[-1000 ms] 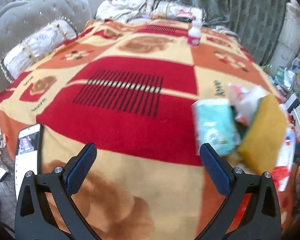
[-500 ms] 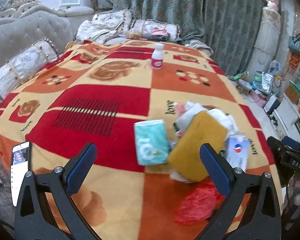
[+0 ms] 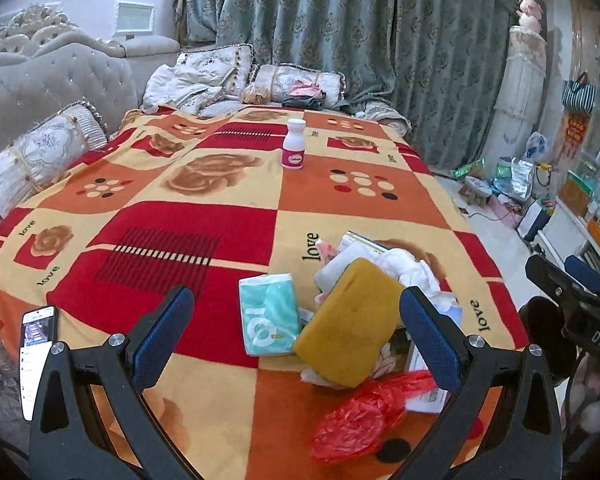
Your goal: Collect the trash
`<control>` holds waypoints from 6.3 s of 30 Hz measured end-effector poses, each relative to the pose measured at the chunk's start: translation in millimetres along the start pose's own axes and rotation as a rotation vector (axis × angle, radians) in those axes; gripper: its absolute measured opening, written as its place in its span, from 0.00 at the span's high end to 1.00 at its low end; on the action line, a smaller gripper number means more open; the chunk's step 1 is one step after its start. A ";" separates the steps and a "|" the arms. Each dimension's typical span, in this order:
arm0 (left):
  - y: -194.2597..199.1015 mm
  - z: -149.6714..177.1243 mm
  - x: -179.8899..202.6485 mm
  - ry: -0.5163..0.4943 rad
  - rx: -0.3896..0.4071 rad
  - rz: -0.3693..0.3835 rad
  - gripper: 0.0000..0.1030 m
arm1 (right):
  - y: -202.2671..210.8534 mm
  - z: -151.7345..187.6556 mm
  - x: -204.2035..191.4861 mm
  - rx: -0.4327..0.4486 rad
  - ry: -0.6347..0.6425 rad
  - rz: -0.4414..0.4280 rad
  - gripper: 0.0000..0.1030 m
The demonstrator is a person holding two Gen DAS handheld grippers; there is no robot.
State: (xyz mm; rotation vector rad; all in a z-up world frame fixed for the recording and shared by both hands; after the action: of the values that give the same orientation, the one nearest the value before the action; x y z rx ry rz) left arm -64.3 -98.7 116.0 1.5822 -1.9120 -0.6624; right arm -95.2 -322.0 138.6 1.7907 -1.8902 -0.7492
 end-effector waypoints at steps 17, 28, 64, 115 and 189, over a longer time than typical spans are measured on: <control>4.1 -2.0 -4.3 0.018 0.019 -0.003 0.01 | 13.9 -5.5 -13.9 0.059 0.024 -0.012 0.00; 3.6 -2.8 -5.2 0.019 0.020 -0.004 0.01 | 12.4 -6.4 -15.9 0.059 0.027 -0.014 0.00; -10.7 2.3 -0.6 0.013 -0.016 0.004 0.01 | -4.9 -1.8 -11.1 -0.005 0.032 -0.004 0.00; -64.6 12.2 21.4 -0.229 -0.215 0.143 0.01 | -92.6 12.9 -14.1 -0.309 0.002 -0.224 0.22; -50.9 31.2 287.6 -0.298 -0.382 0.514 0.40 | -4.7 78.5 254.8 -0.302 -0.282 0.035 0.55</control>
State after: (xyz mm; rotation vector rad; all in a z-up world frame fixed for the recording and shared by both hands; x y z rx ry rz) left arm -91.0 -390.1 90.6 0.7463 -2.1237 -0.9944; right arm -160.9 -568.6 61.4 1.5248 -1.8506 -1.2558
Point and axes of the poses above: each gripper's, at about its wrist camera, not at the fingertips, and y roughly against the way its jaws point, x to its right, z to its underside, the point moved 2 cm from there along -y, roughly the way its jaws point, and after that the axes turned 7 degrees about -x, right-handed, at the moved point
